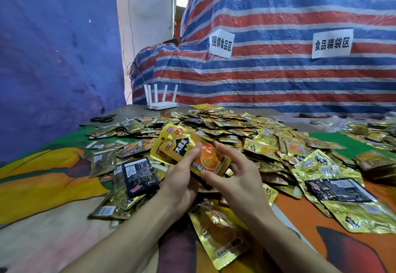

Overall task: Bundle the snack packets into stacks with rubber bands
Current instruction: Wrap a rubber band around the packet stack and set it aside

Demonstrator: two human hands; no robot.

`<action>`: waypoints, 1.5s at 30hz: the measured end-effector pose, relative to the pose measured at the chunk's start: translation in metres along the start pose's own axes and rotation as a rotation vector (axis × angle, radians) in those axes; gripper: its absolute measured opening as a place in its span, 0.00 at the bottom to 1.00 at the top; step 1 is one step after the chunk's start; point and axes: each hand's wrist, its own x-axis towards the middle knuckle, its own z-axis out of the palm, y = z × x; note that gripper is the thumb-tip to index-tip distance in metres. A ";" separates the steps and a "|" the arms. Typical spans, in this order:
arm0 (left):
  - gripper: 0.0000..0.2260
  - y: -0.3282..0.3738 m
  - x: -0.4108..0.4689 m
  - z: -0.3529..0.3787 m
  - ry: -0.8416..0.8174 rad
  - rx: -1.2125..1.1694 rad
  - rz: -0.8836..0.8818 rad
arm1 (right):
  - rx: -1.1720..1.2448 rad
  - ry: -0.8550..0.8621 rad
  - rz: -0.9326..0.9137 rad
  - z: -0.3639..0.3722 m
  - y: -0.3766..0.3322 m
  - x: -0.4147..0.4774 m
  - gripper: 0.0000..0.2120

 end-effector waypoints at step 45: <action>0.20 -0.025 -0.008 0.050 -0.151 0.611 -0.064 | 0.067 0.261 0.218 -0.123 -0.012 0.025 0.11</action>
